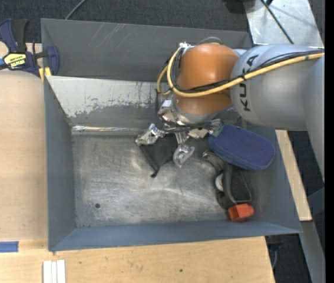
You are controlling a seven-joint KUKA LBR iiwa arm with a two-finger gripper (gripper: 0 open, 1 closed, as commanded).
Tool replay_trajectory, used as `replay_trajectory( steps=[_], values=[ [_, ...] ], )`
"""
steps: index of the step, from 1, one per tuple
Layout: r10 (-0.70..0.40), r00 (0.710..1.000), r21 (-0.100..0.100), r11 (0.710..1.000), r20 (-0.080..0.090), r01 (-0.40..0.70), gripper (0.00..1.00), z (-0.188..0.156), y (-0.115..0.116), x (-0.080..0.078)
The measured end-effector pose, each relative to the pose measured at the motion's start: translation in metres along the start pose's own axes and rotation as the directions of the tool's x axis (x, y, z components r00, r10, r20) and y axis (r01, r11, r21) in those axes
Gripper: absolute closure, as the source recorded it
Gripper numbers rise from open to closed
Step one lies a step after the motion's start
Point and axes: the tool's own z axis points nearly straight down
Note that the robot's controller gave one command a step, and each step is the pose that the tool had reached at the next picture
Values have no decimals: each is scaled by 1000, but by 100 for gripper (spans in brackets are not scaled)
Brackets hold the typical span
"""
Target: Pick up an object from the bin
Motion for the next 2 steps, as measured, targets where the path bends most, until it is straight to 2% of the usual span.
replay_trajectory(
  steps=[1, 2],
  values=[
    [5, 1000, -2, 1000, 2, -5, 0, -3, -2, -1],
    [6, 1000, 4, 1000, 15, -6, 100, -7, -3, -6]
  ],
)
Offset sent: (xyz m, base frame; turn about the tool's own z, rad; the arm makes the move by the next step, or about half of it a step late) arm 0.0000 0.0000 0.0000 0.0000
